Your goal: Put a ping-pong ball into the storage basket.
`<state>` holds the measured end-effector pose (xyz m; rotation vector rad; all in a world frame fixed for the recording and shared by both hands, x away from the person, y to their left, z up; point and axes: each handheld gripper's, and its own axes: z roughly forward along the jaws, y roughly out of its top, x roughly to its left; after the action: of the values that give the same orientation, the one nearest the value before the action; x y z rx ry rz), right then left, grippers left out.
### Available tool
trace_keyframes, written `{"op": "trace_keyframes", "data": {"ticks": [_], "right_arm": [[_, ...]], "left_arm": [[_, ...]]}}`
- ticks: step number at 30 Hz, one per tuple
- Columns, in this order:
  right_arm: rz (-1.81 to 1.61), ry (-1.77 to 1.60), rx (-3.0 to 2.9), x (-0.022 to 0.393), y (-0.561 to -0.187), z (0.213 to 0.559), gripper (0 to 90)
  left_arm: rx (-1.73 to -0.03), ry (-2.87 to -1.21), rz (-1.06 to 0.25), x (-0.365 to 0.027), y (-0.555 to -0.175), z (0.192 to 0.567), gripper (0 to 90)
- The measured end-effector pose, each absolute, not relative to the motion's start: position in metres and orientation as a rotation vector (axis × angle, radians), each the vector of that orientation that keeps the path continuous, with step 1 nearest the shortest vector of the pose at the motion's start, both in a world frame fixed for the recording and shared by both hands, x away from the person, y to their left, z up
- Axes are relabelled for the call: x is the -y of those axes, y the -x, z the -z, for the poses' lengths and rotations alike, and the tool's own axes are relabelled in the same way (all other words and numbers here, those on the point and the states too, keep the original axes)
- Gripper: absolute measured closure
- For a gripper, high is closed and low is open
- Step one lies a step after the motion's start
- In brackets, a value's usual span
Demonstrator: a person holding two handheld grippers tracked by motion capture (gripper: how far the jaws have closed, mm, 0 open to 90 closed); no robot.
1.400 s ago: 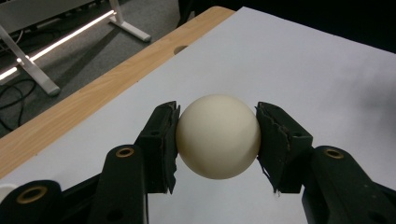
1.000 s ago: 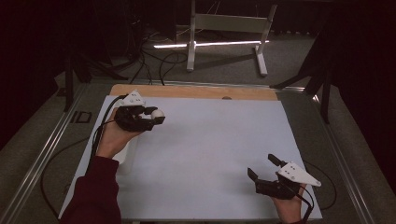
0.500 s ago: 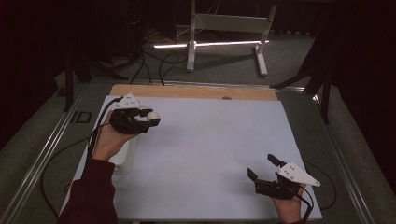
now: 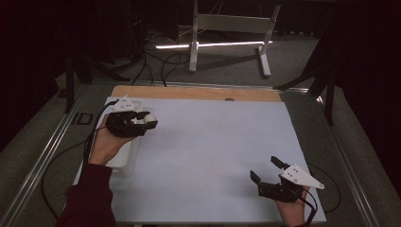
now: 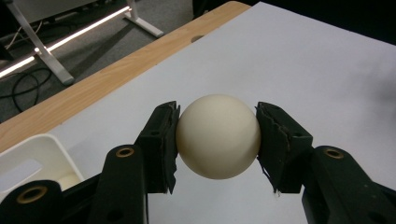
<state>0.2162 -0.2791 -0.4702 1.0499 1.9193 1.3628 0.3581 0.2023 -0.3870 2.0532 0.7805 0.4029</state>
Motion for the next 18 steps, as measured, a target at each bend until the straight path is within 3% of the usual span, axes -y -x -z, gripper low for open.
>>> {"op": "trace_keyframes", "data": {"ticks": [18], "right_arm": [[-1.361, -1.048, -1.919, 0.279, -0.216, 0.47, 8.1]], "left_arm": [[-0.828, -2.076, -0.426, -0.219, -0.353, 0.397, 51.3]]}}
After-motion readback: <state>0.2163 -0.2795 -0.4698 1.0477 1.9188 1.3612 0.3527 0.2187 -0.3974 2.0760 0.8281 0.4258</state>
